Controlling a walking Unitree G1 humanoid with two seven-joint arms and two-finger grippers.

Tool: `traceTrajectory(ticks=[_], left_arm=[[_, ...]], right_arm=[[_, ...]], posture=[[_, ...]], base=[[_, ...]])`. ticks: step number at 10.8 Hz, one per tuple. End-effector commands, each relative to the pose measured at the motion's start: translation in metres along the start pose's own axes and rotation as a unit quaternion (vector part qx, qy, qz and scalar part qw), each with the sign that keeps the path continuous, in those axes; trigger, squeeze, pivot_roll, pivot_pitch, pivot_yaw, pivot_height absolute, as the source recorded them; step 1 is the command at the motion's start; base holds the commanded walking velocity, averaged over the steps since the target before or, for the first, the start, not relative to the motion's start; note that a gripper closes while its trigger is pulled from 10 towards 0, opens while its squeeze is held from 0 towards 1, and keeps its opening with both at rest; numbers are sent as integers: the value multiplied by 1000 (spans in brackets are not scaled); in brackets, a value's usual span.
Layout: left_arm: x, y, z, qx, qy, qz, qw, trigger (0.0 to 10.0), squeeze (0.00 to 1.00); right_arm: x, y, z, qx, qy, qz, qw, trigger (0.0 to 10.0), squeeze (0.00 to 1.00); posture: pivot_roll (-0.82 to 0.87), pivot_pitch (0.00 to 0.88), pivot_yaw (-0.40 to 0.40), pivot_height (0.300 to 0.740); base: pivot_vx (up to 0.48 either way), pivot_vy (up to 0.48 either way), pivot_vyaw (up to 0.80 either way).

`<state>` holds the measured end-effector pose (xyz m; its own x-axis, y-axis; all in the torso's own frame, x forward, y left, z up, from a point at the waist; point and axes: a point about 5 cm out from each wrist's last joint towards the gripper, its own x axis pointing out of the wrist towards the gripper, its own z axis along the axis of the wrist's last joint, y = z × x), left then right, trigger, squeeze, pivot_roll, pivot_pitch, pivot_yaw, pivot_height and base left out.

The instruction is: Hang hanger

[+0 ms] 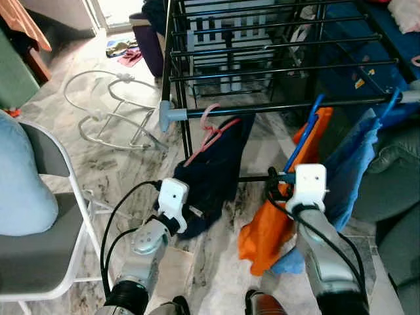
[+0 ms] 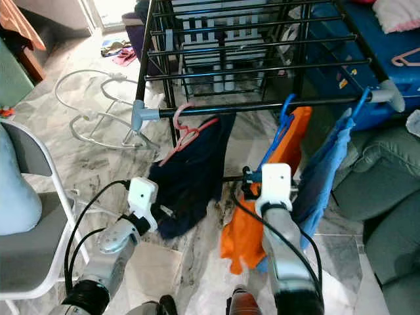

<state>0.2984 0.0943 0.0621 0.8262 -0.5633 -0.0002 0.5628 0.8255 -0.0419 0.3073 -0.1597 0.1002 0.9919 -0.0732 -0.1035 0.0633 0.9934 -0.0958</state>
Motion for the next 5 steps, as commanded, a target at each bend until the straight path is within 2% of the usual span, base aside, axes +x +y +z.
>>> traceTrajectory(ticks=[1,3,5], left_arm=[[-5,4,-1,11,3,1,1000,10000,0],[-6,5,-1,11,4,4,1000,10000,0],[-5,4,-2,9,5,2,1000,10000,0]], right_arm=[[-1,-5,-8,2,21,-15,1000,10000,0],[-9,-28,-13,-22,26,-62,998,10000,0],[-15,-44,-4,-47,7,-83,995,10000,0]], posture=[[-224,187,84,740],[-226,191,85,740],[-242,194,93,740]], base=[[0,0,0],[0,0,0],[0,0,0]])
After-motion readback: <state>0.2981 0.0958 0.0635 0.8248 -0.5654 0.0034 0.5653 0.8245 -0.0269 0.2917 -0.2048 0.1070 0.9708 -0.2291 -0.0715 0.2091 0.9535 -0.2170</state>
